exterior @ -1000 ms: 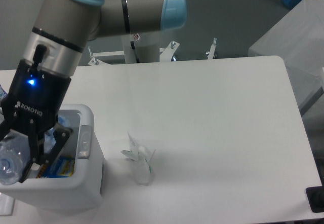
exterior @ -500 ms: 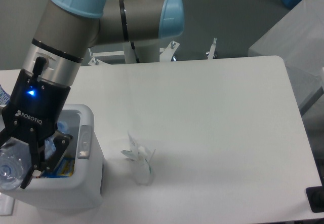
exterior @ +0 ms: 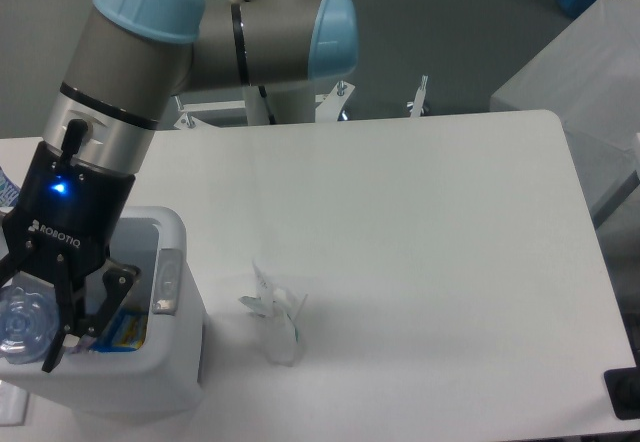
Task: Place the trash in the trash can
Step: 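Lower the bottle into the bin and open the gripper, then raise the empty gripper out of the bin toward the plastic bag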
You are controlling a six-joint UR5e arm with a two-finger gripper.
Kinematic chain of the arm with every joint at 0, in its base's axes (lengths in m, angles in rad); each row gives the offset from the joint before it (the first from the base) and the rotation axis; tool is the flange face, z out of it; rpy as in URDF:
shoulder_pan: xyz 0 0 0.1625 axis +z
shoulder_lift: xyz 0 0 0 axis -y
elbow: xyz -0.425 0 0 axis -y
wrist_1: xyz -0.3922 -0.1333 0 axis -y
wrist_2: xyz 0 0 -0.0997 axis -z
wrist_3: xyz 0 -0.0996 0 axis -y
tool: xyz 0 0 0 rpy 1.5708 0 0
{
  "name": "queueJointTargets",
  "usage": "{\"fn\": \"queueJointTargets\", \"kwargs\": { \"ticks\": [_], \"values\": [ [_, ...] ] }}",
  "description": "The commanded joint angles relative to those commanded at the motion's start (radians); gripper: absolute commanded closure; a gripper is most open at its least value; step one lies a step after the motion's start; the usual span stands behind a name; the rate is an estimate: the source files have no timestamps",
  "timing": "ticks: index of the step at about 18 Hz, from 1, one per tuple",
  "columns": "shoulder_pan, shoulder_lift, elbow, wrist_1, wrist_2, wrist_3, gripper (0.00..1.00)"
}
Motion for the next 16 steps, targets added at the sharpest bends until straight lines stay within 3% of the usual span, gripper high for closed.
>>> {"fn": "queueJointTargets", "kwargs": {
  "ticks": [11, 16],
  "values": [
    [-0.005, 0.087, -0.176, 0.0, 0.005, 0.043, 0.31],
    [0.0, 0.1, -0.192, -0.002, 0.006, 0.035, 0.13]
  ]
}}
